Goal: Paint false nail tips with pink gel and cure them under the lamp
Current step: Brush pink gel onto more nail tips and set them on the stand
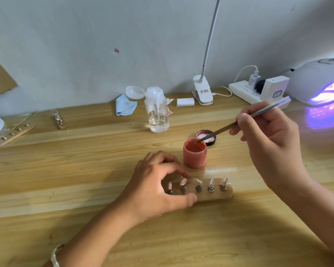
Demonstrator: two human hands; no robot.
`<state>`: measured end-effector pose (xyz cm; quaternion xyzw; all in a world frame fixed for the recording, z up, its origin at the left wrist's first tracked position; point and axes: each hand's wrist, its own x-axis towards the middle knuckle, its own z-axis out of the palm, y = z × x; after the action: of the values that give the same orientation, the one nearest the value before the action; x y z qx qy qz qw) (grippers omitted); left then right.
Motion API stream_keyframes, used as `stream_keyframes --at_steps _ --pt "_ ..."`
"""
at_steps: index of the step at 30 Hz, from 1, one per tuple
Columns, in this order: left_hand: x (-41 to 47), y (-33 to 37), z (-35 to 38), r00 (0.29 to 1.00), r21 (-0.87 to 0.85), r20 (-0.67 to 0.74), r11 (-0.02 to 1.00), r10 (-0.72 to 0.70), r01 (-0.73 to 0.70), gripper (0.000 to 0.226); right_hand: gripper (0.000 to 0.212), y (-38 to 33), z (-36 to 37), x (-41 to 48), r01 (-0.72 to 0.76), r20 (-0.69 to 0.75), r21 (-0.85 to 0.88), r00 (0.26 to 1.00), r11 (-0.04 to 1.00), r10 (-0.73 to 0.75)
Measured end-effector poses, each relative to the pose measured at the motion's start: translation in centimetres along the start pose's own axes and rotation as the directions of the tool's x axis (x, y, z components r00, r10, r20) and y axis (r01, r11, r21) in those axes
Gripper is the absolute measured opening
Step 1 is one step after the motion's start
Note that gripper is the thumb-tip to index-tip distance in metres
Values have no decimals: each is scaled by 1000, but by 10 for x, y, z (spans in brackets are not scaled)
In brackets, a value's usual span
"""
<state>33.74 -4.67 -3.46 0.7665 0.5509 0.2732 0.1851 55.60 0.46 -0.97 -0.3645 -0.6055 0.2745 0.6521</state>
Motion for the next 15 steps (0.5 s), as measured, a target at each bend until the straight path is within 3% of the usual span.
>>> stream_keyframes --at_steps 7,15 --pt "5 8 12 991 -51 -114 996 73 -79 17 13 1 4 -9 100 158 -310 986 946 -53" --pt "5 9 17 985 -95 -152 990 86 -101 14 5 2 7 -14 138 272 -440 962 887 -15"
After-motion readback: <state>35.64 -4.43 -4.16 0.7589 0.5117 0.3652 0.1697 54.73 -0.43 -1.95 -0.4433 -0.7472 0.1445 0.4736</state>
